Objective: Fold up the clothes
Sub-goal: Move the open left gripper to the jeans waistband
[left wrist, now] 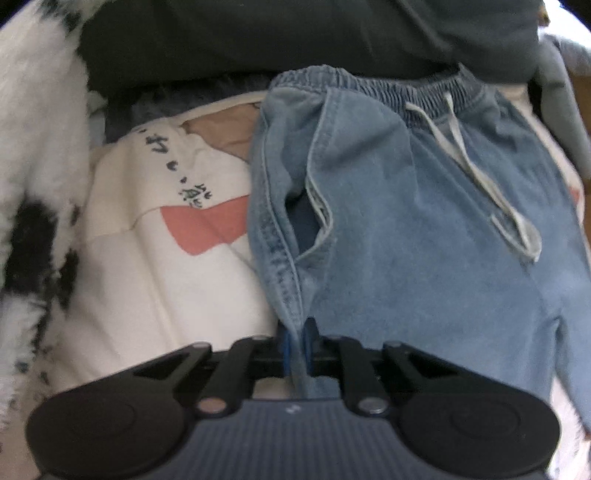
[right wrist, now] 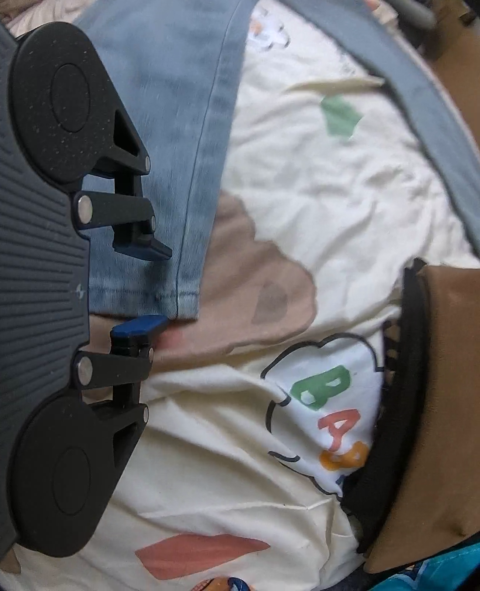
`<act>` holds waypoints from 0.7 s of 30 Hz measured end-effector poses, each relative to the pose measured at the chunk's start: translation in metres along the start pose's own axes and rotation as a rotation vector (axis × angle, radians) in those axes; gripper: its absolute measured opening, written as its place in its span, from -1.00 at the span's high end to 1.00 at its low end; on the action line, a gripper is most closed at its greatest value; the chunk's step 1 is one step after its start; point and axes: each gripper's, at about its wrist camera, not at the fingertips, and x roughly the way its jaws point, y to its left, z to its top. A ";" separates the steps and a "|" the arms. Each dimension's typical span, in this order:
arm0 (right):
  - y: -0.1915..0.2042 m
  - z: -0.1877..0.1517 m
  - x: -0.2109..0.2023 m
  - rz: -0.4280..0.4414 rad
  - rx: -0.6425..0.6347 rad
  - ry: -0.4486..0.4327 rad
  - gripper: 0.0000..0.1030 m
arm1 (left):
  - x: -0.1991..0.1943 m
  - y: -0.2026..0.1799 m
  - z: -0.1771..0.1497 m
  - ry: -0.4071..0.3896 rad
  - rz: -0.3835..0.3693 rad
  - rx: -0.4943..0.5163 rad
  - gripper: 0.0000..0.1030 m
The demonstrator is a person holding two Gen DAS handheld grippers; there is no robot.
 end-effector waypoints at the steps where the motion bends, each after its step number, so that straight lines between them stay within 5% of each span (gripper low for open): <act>1: -0.002 0.000 0.002 -0.007 0.005 0.003 0.25 | -0.002 -0.002 0.002 0.007 0.017 0.003 0.73; 5: -0.007 0.000 -0.004 0.008 0.012 -0.036 0.25 | -0.017 -0.004 0.007 0.018 0.087 0.033 0.40; 21: 0.017 -0.006 -0.035 0.136 -0.052 -0.152 0.25 | -0.109 -0.035 0.019 -0.012 0.003 0.154 0.37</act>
